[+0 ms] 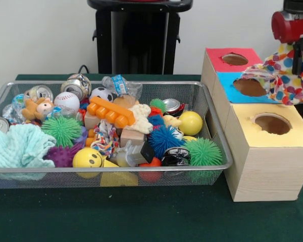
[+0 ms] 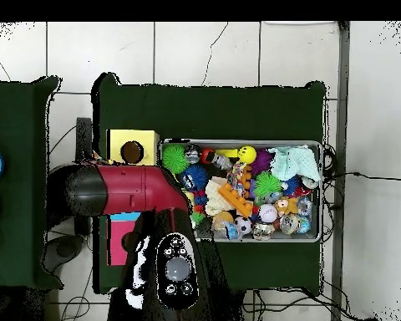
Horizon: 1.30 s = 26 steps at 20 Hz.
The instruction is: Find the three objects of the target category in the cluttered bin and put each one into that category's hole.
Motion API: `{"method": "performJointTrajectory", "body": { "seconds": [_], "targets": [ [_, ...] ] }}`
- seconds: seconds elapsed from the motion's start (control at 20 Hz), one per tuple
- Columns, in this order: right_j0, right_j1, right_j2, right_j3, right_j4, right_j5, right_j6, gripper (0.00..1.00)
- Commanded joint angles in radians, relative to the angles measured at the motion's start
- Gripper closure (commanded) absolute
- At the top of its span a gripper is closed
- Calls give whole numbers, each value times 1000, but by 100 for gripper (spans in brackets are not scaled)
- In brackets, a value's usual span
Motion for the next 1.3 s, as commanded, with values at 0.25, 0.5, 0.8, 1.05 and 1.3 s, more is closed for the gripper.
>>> {"method": "performJointTrajectory", "body": {
  "seconds": [0.25, 0.5, 0.8, 1.05, 1.3],
  "targets": [
    [-34, 126, 18, 36, 49, -77, 222, 100],
    [-24, 135, 7, -15, 68, -15, 223, 100],
    [-5, 121, -9, -57, 92, 61, 247, 100],
    [8, 112, -23, -85, 97, 109, 255, 100],
    [10, 95, -25, -71, 111, 120, 259, 100]
  ]
}}
